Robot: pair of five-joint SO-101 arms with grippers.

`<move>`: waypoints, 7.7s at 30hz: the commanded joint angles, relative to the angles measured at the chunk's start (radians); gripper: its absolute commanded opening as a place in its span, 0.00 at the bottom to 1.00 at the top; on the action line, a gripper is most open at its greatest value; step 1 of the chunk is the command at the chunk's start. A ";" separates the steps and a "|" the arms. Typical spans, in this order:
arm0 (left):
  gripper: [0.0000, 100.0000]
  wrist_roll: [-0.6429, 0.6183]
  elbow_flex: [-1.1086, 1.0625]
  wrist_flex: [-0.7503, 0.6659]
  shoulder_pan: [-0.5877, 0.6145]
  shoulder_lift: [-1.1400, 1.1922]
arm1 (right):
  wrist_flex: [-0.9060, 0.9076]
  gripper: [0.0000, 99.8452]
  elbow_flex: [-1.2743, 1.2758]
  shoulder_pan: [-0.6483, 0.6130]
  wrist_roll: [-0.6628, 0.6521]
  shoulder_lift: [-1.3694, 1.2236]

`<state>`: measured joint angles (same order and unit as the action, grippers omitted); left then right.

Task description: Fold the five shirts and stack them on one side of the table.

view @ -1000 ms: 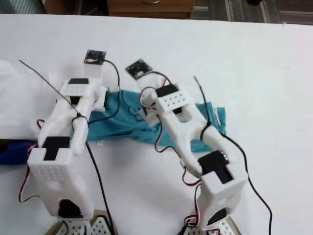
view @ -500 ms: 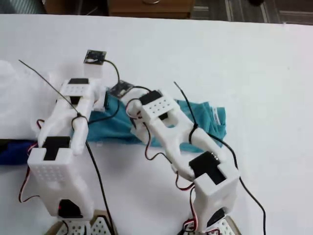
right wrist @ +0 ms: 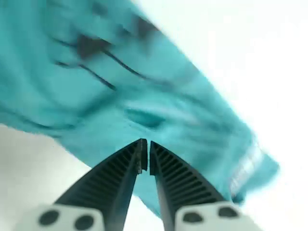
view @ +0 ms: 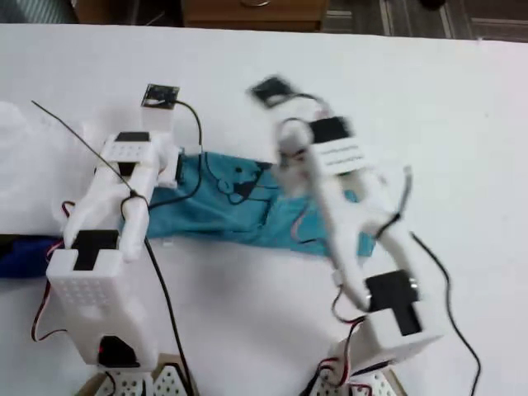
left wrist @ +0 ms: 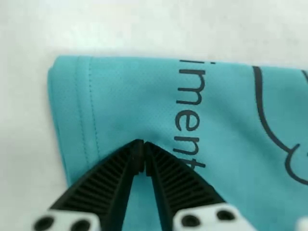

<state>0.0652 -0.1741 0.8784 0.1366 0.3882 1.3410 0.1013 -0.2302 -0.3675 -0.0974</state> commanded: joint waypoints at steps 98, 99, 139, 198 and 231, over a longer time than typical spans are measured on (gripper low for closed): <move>0.03 0.133 0.796 0.908 0.204 0.120 | -0.924 0.02 1.033 0.564 0.002 0.476; 0.03 0.130 0.756 0.908 0.169 0.087 | -0.924 0.02 1.033 0.564 0.002 0.476; 0.03 -0.086 0.599 0.508 -0.680 0.074 | -0.923 0.02 1.033 0.558 0.002 0.476; 0.03 0.157 -0.868 -0.333 0.189 -0.758 | -0.909 0.02 1.030 0.526 -0.006 0.476; 0.03 0.157 -0.840 -0.325 0.203 -0.689 | -0.090 0.02 0.408 -0.002 0.058 0.263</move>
<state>0.2171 -1.0457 0.5654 0.3299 -0.3023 1.2413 0.4910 -0.2409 -0.3153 0.1880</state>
